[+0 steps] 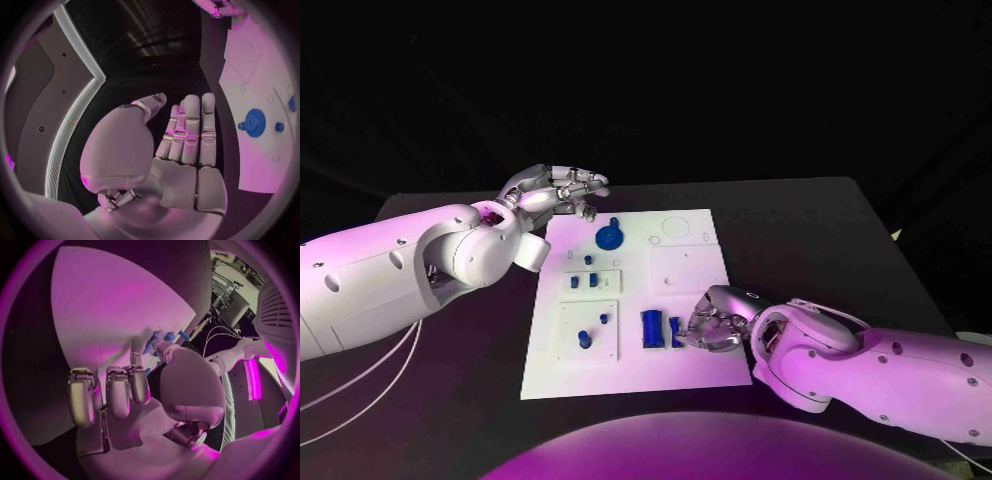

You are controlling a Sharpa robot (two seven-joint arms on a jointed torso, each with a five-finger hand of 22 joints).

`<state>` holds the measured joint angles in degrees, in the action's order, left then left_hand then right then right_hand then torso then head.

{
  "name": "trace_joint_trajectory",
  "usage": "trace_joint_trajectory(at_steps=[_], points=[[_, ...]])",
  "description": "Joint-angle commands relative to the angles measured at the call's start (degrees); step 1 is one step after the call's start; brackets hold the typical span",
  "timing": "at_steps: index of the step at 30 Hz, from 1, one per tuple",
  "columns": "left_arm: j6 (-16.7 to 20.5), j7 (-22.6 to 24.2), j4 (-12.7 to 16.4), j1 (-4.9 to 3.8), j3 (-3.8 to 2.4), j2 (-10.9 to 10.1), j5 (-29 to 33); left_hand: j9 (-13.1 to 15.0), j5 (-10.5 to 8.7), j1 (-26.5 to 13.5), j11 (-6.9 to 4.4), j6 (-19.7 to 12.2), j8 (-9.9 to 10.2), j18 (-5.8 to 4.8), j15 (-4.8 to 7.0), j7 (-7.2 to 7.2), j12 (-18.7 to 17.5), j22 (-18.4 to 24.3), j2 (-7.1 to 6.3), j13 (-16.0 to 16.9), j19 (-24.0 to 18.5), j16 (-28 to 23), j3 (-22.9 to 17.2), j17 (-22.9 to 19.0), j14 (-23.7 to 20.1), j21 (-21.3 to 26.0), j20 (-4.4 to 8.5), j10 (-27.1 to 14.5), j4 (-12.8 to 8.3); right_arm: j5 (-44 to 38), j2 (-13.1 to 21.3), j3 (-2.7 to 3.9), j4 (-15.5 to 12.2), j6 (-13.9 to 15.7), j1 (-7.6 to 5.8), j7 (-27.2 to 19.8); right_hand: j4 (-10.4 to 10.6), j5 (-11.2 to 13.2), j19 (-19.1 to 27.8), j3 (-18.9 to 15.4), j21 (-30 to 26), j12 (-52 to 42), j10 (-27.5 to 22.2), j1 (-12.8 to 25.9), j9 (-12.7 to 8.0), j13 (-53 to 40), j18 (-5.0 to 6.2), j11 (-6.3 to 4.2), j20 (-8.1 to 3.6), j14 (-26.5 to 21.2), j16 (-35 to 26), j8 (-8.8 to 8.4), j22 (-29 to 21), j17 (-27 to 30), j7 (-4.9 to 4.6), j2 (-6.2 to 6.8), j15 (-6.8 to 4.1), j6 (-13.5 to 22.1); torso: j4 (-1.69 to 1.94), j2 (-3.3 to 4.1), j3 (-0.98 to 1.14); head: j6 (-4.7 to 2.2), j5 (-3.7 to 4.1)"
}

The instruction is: Assemble the parts on the task board

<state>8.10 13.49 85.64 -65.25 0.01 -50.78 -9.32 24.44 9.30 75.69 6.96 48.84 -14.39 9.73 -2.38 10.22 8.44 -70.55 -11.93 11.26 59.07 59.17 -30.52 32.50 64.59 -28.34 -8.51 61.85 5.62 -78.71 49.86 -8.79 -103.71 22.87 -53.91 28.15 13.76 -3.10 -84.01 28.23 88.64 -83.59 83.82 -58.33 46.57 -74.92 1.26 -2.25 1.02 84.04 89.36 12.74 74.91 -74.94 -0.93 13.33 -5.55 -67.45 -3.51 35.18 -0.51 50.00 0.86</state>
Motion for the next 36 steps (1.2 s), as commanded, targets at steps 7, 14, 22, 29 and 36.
trace_joint_trajectory(at_steps=[7,14,22,29,36], points=[[-0.5,0.4,0.1,-0.03,-0.03,0.1,0.0,0.1,0.14,-0.4,-0.11,-0.4,-0.2,0.67,-0.23,0.06,0.2,0.1,0.13,-0.1,0.1,0.3,-0.1,-0.1,-0.2,0.2,-0.2,-0.3,0.3,-1.2,-0.5,-0.07,0.4,-0.5,0.09,-1.1,-0.1,0.3,-5.4,-0.1,0.1,-0.1,3.5,-1.0,-0.3,-11.1,-0.96,-0.4,-0.31,5.8,0.3,-0.48,14.7,-14.3,-0.3,0.32,-0.24,-0.1,-0.09,-0.07,0.0,0.0,-0.07],[-0.2,0.6,-0.1,-0.02,-0.02,0.1,0.1,0.1,0.15,-0.5,-0.1,-0.5,-0.3,0.66,-0.24,0.07,0.3,0.1,0.18,-0.1,0.1,0.4,-0.1,-0.1,-0.3,0.3,-0.2,-0.4,0.3,0.5,1.5,0.02,-1.7,5.1,-0.54,-4.1,1.0,0.3,-5.0,-1.2,-0.7,1.4,2.9,-0.5,-0.3,-10.3,-0.77,-0.21,-0.25,5.7,0.1,-0.75,14.4,-13.8,-0.53,0.84,-0.11,0.1,-0.13,-0.35,-0.14,0.0,-0.09],[1.0,2.0,-0.9,0.21,0.4,0.5,1.3,0.0,0.05,-0.8,-0.05,-0.7,-0.5,0.61,-0.36,0.14,0.5,0.3,0.03,-0.1,-0.3,-0.2,0.1,-0.4,-1.2,0.6,-0.28,-0.4,0.5,19.2,3.5,0.09,0.8,11.7,-5.36,-21.3,0.9,-3.0,1.5,-4.4,-13.7,14.1,-3.9,-5.0,-0.1,-2.5,2.08,1.9,1.43,3.6,-4.2,-3.22,10.3,-6.0,-2.89,-0.04,1.69,6.0,-0.25,-1.55,-0.8,0.0,0.04],[4.8,5.8,-2.6,0.92,0.71,1.6,4.5,-0.2,-1.07,-1.3,0.06,-1.3,-1.4,0.56,-0.81,0.18,1.4,2.3,-0.06,0.0,-3.4,-4.3,1.1,-2.6,-6.0,3.6,-0.78,-0.1,1.2,47.1,1.1,0.18,12.6,7.7,-10.16,-38.4,-3.9,-5.6,24.1,0.1,-56.6,46.5,-25.2,-9.6,-0.9,20.8,8.89,5.83,4.67,-14.2,-33.3,-5.23,-6.2,28.9,-6.95,-0.62,5.37,15.4,-0.29,-2.62,-1.16,-0.71,-0.23],[10.7,12.0,-7.9,2.04,0.75,4.8,10.8,-1.7,-2.25,-0.6,0.38,-3.9,-1.6,0.29,-3.63,-1.25,-1.0,15.5,-0.25,-2.5,-12.4,-28.1,2.6,-11.5,-13.8,19.2,-3.54,-0.1,3.6,65.7,-5.5,1.31,29.3,0.3,-12.07,-48.9,-8.9,-5.3,33.5,5.0,-77.3,69.4,-31.3,-9.8,-9.6,46.9,8.92,11.31,11.16,-29.9,-62.9,-7.45,-25.2,44.7,-11.03,-1.04,11.87,18.3,-0.36,-4.04,-0.87,-5.45,-1.25]])
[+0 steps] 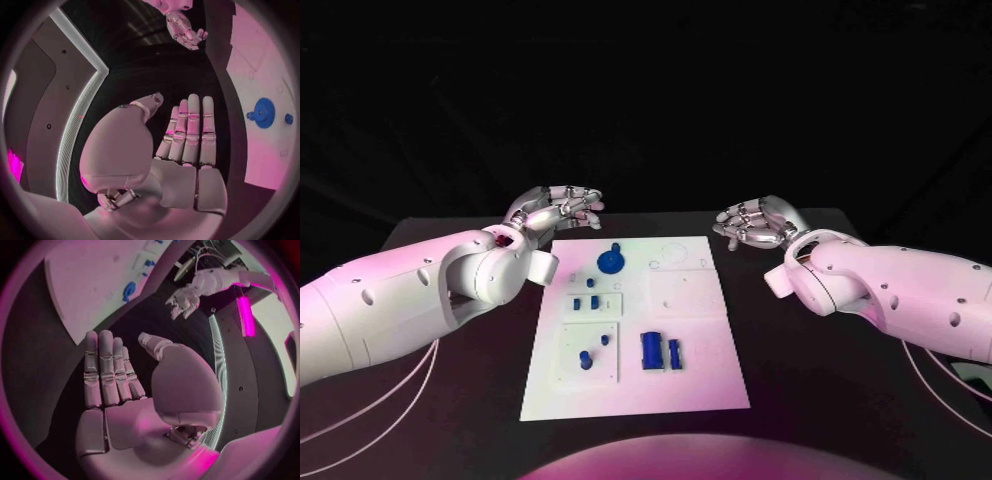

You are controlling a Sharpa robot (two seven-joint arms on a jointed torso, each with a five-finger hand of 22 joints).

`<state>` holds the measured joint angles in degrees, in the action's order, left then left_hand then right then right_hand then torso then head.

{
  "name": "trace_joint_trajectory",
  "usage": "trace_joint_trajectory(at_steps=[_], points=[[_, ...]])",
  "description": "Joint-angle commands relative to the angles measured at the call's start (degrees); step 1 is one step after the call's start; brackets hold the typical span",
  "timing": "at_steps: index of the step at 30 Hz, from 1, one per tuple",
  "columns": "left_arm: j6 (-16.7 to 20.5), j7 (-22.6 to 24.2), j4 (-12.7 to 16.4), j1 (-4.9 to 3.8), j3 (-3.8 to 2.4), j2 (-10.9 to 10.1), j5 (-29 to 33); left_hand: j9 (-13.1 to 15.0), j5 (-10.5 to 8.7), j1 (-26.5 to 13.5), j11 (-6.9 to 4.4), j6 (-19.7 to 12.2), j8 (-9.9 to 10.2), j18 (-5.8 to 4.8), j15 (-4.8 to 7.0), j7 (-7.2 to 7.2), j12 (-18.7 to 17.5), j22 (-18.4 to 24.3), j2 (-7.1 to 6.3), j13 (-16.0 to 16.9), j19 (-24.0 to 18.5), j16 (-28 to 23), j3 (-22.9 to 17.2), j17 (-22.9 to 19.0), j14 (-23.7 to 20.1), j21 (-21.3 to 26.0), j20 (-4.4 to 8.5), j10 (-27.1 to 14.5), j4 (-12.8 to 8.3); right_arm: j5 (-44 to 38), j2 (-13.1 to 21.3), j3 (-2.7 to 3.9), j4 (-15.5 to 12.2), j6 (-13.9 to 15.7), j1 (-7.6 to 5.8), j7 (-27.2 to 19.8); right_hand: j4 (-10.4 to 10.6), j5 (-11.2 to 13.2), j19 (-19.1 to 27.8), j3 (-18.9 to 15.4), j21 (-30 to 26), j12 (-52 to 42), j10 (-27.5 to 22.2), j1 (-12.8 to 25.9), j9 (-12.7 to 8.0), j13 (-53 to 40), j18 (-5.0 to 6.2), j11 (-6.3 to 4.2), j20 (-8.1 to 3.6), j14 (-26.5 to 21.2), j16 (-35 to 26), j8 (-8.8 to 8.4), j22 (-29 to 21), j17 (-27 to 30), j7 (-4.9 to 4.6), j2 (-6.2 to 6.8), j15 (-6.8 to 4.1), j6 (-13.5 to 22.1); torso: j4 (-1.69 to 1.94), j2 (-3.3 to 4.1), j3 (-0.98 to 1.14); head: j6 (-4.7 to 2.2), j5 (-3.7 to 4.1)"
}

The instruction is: Assemble the parts on the task board

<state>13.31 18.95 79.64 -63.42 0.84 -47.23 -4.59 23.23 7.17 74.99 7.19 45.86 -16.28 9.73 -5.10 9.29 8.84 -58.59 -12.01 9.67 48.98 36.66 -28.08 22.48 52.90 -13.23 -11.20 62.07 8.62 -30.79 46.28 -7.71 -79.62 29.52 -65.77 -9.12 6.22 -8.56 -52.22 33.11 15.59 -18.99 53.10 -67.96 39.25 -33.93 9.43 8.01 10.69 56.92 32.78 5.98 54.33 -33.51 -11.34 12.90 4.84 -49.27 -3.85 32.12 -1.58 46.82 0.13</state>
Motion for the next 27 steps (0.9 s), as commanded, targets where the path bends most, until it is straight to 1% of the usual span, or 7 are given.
trace_joint_trajectory(at_steps=[1,7,8,12,13,16,27], points=[[6.0,7.0,-2.7,0.33,-0.08,1.7,6.8,-0.8,-0.18,0.2,0.11,-1.4,0.5,0.36,-1.1,-0.29,-2.5,6.0,-0.11,-1.5,-4.1,-8.8,0.4,-2.2,-3.9,6.8,-1.34,-1.2,0.8,18.7,-2.6,0.35,6.8,-6.9,-0.28,-12.3,-2.0,0.2,1.9,-0.1,-5.7,6.7,-0.6,-0.1,-3.4,8.5,0.86,1.36,2.1,-3.3,-8.7,-0.99,-6.7,4.6,-0.8,-0.99,1.95,0.2,-0.01,-1.18,0.31,-2.83,-0.7],[8.3,8.7,-7.6,1.04,-0.13,5.1,10.7,-3.6,-0.05,1.0,-0.74,-2.8,1.6,0.08,-2.21,-0.66,-5.1,18.3,1.07,-5.3,-12.9,-21.4,3.5,-6.3,-11.0,9.8,-4.71,-6.9,1.3,21.5,-6.7,0.79,14.6,-9.6,-0.49,-15.1,-4.4,-0.4,2.9,-2.0,-11.5,13.1,0.2,0.8,-9.4,19.9,0.91,2.83,4.18,-5.7,-18.1,-1.42,-16.4,10.3,-1.97,-3.06,3.96,0.3,0.17,-1.76,0.74,-5.35,-1.16],[4.7,4.5,-6.3,0.84,-0.07,4.2,5.5,-23.2,-7.17,-21.9,-7.19,-45.9,16.3,-9.73,5.1,-9.29,-8.8,58.6,12.01,-9.7,-49.0,-36.7,28.1,-22.5,-52.9,13.2,11.2,-62.1,-8.6,14.5,-5.8,0.7,12.9,-4.5,-0.43,-9.0,-6.2,8.6,52.2,-33.1,-15.6,19.0,-53.1,20.9,-39.3,33.9,-9.43,-8.01,-10.69,-56.9,-32.8,-5.98,-54.3,33.5,11.34,-12.9,-4.84,49.3,0.0,-1.18,0.37,-3.76,-0.96],[6.1,4.8,-5.4,0.97,-0.11,4.1,5.5,-23.2,-7.17,-28.8,-7.19,-45.9,16.3,-9.73,5.1,-9.29,-8.8,58.6,12.01,-9.7,-49.0,-36.7,28.1,-22.5,-52.9,13.2,11.2,-62.1,-8.6,15.5,-5.5,1.12,11.5,-3.3,-0.06,-9.7,-6.2,8.6,52.2,-33.1,-15.6,19.0,-53.1,27.2,-39.3,33.9,-9.43,-8.01,-10.69,-56.9,-32.8,-5.98,-54.3,33.5,11.34,-12.9,-4.84,49.3,0.32,-1.16,0.47,-4.47,-0.89],[6.7,5.0,-5.0,1.03,-0.13,4.1,5.4,-23.2,-7.17,-30.7,-7.19,-45.9,16.3,-9.73,5.1,-9.29,-8.8,58.6,12.01,-9.7,-49.0,-36.7,28.1,-22.5,-52.9,13.2,11.2,-62.1,-8.6,15.9,-5.4,1.32,10.9,-2.8,0.11,-10.0,-6.2,8.6,52.2,-33.1,-15.6,19.0,-53.1,68.0,-39.3,33.9,-9.43,-8.01,-10.69,-56.9,-32.8,-5.98,-54.3,33.5,11.34,-12.9,-4.84,49.3,0.46,-1.15,0.52,-4.79,-0.86],[9.4,5.6,-3.3,1.28,-0.2,3.9,5.3,-23.2,-7.17,-75.0,-7.19,-45.9,16.3,-9.73,5.1,-9.29,-8.8,58.6,12.01,-9.7,-49.0,-36.7,28.1,-22.5,-52.9,13.2,11.2,-62.1,-8.6,17.8,-4.9,2.11,8.2,-0.6,0.79,-11.3,-6.2,8.6,52.2,-33.1,-15.6,19.0,-53.1,68.0,-39.3,33.9,-9.43,-8.01,-10.69,-56.9,-32.8,-5.98,-54.3,33.5,11.34,-12.9,-4.84,49.3,1.04,-1.11,0.7,-6.1,-0.73],[25.4,9.5,6.9,2.76,-0.68,2.9,4.8,-23.2,-7.17,-75.0,-7.19,-45.9,16.3,-9.73,5.1,-9.29,-8.8,58.6,12.01,-9.7,-49.0,-36.7,28.1,-22.5,-52.9,13.2,11.2,-62.1,-8.6,28.2,-2.2,6.6,-6.6,11.6,4.65,-18.8,-6.2,8.6,52.2,-33.1,-15.6,19.0,-53.1,68.0,-39.3,33.9,-9.43,-8.01,-10.69,-56.9,-32.8,-5.98,-54.3,33.5,11.34,-12.9,-4.84,49.3,3.63,-0.96,1.51,-11.95,-0.18]])
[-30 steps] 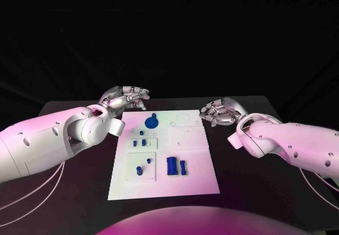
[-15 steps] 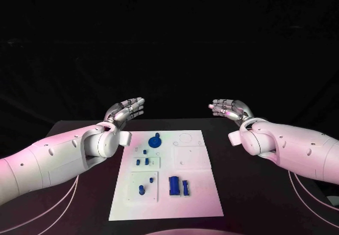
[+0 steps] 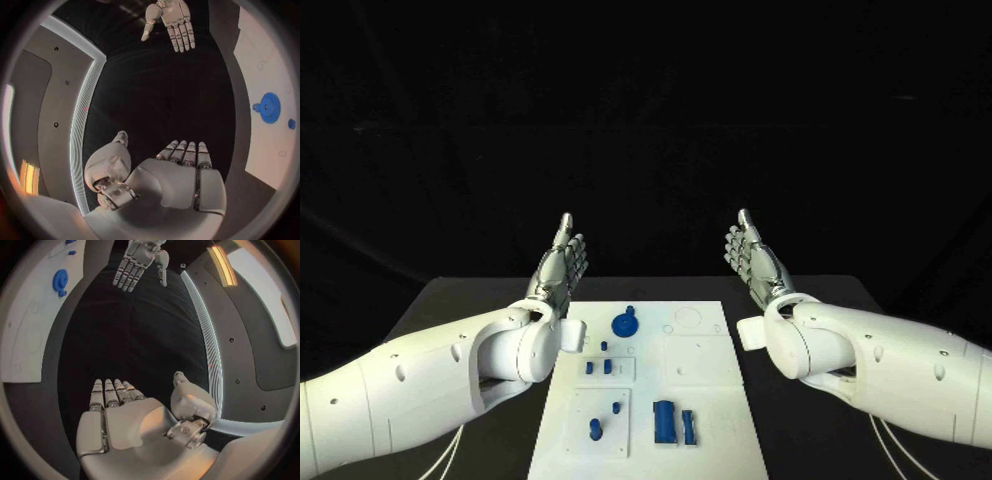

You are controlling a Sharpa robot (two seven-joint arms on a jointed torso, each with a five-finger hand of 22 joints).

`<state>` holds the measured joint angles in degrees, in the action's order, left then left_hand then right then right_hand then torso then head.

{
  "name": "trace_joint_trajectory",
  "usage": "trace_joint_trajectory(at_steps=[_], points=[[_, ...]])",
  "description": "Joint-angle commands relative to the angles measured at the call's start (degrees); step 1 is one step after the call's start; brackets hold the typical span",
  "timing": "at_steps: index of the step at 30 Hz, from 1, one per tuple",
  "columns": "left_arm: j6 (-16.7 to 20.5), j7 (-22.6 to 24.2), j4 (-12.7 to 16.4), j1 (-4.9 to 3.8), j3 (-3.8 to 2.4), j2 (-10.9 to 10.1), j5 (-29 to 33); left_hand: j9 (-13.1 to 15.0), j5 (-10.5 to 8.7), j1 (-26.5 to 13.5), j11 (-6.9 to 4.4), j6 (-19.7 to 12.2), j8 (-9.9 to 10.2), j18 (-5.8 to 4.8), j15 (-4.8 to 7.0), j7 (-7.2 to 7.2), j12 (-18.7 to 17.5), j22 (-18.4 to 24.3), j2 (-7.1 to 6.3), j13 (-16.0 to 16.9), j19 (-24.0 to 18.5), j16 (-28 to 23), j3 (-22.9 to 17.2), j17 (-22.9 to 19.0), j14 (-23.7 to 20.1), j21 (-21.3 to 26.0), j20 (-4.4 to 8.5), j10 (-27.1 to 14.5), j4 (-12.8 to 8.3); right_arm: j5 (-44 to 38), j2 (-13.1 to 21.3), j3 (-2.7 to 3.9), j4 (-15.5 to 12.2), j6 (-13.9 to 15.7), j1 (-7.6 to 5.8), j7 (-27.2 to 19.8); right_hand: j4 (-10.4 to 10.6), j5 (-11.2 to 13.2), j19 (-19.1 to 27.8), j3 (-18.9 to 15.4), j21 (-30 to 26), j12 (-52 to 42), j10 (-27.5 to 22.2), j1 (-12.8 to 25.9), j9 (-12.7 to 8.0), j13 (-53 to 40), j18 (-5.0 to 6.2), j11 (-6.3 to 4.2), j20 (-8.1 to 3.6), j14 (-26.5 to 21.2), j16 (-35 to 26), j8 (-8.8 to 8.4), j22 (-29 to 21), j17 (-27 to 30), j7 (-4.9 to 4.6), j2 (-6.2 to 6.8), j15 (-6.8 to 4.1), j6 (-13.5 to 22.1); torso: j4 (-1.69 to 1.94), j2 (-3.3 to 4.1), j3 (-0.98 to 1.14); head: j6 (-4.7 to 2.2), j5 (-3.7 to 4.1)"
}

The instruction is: Assemble the parts on the task board

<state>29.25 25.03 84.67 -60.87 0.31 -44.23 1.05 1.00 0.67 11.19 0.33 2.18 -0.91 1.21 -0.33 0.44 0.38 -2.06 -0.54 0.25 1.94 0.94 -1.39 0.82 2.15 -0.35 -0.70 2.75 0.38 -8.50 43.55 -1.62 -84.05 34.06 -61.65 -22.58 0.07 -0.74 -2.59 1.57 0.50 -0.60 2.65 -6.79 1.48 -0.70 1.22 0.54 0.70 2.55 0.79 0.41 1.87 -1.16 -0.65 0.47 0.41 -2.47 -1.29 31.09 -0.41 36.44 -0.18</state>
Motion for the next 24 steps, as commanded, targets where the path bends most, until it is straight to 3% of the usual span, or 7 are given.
trace_joint_trajectory(at_steps=[1,7,24], points=[[10.5,3.7,2.5,0.31,-0.18,-0.2,-0.9,-1.0,-0.67,-11.2,-0.33,-2.2,0.9,-1.21,0.33,-0.44,-0.4,2.1,0.54,-0.3,-1.9,-0.9,1.4,-0.8,-2.2,0.3,0.7,-2.8,-0.4,6.5,0.6,0.76,-3.1,7.7,0.75,-5.8,-0.1,0.7,2.6,-1.6,-0.5,0.6,-2.7,6.8,-1.5,0.7,-1.22,-0.54,-0.7,-2.5,-0.8,-0.41,-1.9,1.2,0.65,-0.47,-0.41,2.5,1.16,0.08,0.37,-1.78,0.15],[14.6,4.7,5.1,0.69,-0.3,-0.4,-1.0,-1.0,-0.67,-11.2,-0.33,-2.2,0.9,-1.21,0.33,-0.44,-0.4,2.1,0.54,-0.3,-1.9,-0.9,1.4,-0.8,-2.2,0.3,0.7,-2.8,-0.4,8.5,1.1,1.61,-5.9,10.0,1.48,-7.2,-0.1,0.7,2.6,-1.6,-0.5,0.6,-2.7,6.8,-1.5,0.7,-1.22,-0.54,-0.7,-2.5,-0.8,-0.41,-1.9,1.2,0.65,-0.47,-0.41,2.5,1.29,0.09,0.41,-2.06,0.18],[14.9,4.8,5.3,0.71,-0.31,-0.5,-1.0,-1.0,-0.67,-11.2,-0.33,-2.2,0.9,-1.21,0.33,-0.44,-0.4,2.1,0.54,-0.3,-1.9,-0.9,1.4,-0.8,-2.2,0.3,0.7,-2.8,-0.4,8.5,1.1,1.62,-5.9,10.1,1.49,-7.2,-0.1,0.7,2.6,-1.6,-0.5,0.6,-2.7,6.8,-1.5,0.7,-1.22,-0.54,-0.7,-2.5,-0.8,-0.41,-1.9,1.2,0.65,-0.47,-0.41,2.5,1.29,0.09,0.41,-2.06,0.18]])
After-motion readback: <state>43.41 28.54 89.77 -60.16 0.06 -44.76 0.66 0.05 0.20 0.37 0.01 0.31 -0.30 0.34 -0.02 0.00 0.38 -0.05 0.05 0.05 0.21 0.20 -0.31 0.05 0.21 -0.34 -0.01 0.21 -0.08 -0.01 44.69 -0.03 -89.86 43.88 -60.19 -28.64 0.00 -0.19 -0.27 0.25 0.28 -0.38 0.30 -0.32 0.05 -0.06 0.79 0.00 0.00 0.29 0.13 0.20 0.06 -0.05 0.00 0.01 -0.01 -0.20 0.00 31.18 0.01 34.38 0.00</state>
